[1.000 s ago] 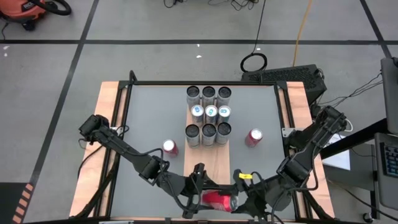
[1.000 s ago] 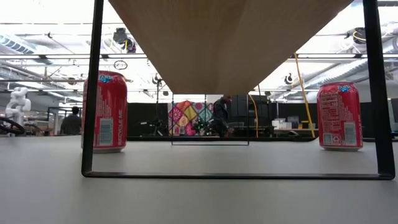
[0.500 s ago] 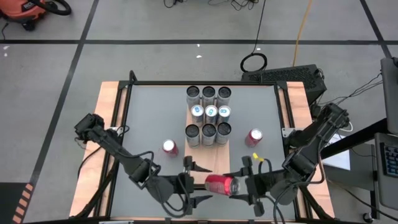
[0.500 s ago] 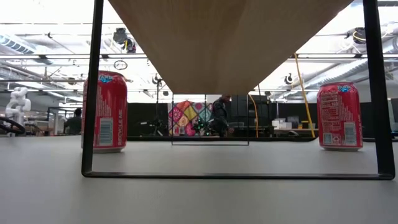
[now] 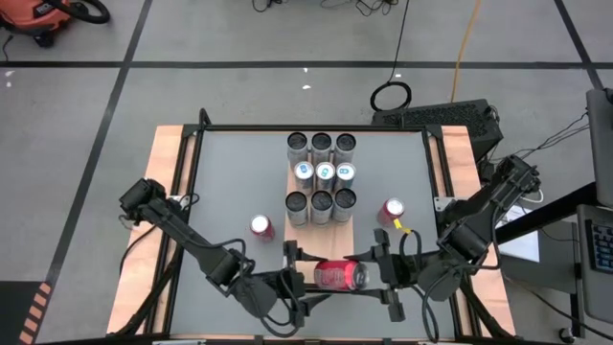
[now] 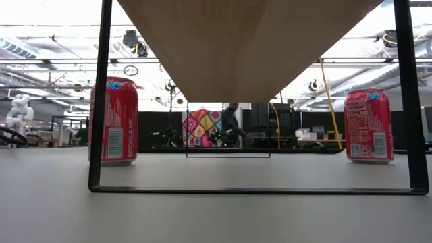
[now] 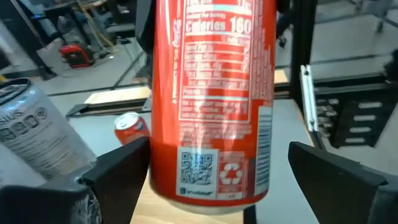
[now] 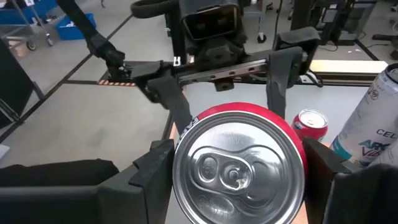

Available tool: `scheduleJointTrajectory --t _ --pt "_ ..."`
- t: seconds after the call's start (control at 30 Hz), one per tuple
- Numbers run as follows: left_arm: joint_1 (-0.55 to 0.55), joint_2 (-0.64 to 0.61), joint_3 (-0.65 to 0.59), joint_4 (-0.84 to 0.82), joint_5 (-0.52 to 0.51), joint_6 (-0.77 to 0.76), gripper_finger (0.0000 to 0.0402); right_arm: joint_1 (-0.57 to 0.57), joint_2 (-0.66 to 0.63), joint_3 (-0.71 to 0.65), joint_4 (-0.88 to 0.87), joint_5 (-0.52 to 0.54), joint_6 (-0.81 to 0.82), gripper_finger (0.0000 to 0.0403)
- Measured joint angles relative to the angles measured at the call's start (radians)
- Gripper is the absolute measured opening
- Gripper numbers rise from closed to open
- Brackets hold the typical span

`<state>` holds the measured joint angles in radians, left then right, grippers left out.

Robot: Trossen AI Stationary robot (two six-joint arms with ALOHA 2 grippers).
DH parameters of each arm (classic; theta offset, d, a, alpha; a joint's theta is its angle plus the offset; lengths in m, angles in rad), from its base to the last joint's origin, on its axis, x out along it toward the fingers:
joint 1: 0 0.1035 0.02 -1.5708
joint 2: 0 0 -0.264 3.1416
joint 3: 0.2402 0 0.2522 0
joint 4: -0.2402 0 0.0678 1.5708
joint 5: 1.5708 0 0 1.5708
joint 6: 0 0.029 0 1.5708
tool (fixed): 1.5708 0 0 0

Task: Place canned beverage on shelf
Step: Put the bottom red soda can on the shelf

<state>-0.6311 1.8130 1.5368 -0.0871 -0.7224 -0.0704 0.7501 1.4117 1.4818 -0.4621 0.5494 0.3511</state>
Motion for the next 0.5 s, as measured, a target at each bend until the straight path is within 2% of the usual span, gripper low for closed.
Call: scheduleJointTrajectory --t 0.27,0.5 --pt "0.005 0.033 0.000 0.001 -0.140 -0.033 0.0379 -0.023 0.000 0.000 0.015 -0.003 -0.049 0.0212" --pt "0.003 0.031 0.000 -0.001 -0.148 -0.050 0.0324 -0.025 0.000 0.000 0.018 -0.004 -0.054 0.0212"
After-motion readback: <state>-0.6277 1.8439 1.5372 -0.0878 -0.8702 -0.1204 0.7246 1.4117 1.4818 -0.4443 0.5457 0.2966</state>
